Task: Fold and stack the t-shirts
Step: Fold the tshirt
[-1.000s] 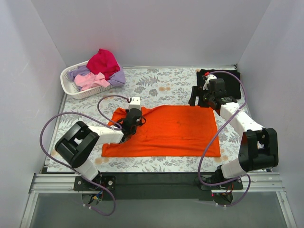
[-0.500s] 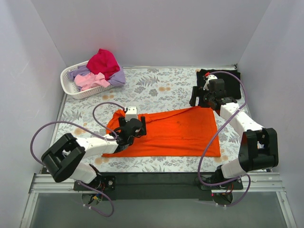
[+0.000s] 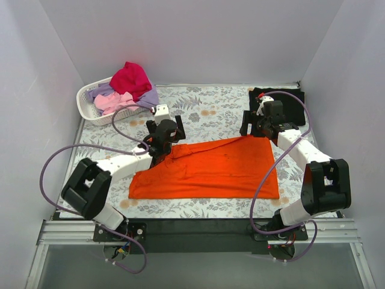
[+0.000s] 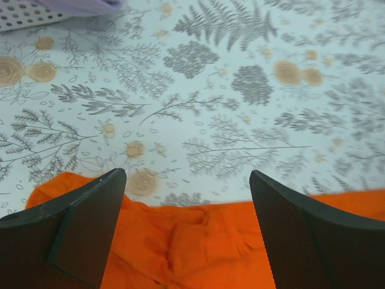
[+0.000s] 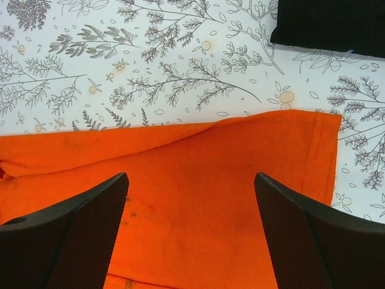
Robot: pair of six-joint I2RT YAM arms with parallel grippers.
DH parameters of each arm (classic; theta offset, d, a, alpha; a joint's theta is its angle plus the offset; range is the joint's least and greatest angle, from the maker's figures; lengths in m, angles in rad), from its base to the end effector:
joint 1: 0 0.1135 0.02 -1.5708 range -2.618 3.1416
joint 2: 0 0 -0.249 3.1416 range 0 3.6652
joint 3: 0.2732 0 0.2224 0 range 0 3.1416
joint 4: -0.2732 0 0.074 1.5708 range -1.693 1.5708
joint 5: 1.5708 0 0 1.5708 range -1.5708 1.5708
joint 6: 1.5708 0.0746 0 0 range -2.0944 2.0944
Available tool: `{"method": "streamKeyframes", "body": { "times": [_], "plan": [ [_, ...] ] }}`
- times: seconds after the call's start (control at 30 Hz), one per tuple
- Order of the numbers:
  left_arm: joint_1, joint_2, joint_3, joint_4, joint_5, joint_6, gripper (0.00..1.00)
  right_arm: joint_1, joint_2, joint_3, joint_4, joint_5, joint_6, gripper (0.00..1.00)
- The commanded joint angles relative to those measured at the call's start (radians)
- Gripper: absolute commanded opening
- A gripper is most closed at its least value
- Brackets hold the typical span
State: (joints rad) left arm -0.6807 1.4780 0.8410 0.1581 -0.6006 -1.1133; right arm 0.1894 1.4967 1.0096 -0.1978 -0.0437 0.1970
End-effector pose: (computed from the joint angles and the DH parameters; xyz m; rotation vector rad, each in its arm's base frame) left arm 0.2792 -0.1718 0.2198 -0.7841 1.8430 -0.5542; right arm 0.3273 0.0661 0.2206 -0.0149 2.2675 0.2551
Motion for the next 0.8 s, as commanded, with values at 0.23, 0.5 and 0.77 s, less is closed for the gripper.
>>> {"method": "streamKeyframes", "body": {
  "times": [0.23, 0.5, 0.77],
  "plan": [
    [0.076, 0.177, 0.112, -0.127, 0.202, 0.04, 0.68, -0.002, -0.016, -0.002, 0.04, 0.015, -0.019, 0.78],
    [0.078, 0.214, 0.073, -0.152, 0.226, -0.003, 0.67, -0.002, 0.004, 0.003, 0.041, -0.012, -0.018, 0.78],
    [0.076, 0.203, 0.023, -0.12, 0.258, -0.005, 0.47, -0.001, -0.016, -0.006, 0.04, -0.007, -0.015, 0.78]
  ]
}}
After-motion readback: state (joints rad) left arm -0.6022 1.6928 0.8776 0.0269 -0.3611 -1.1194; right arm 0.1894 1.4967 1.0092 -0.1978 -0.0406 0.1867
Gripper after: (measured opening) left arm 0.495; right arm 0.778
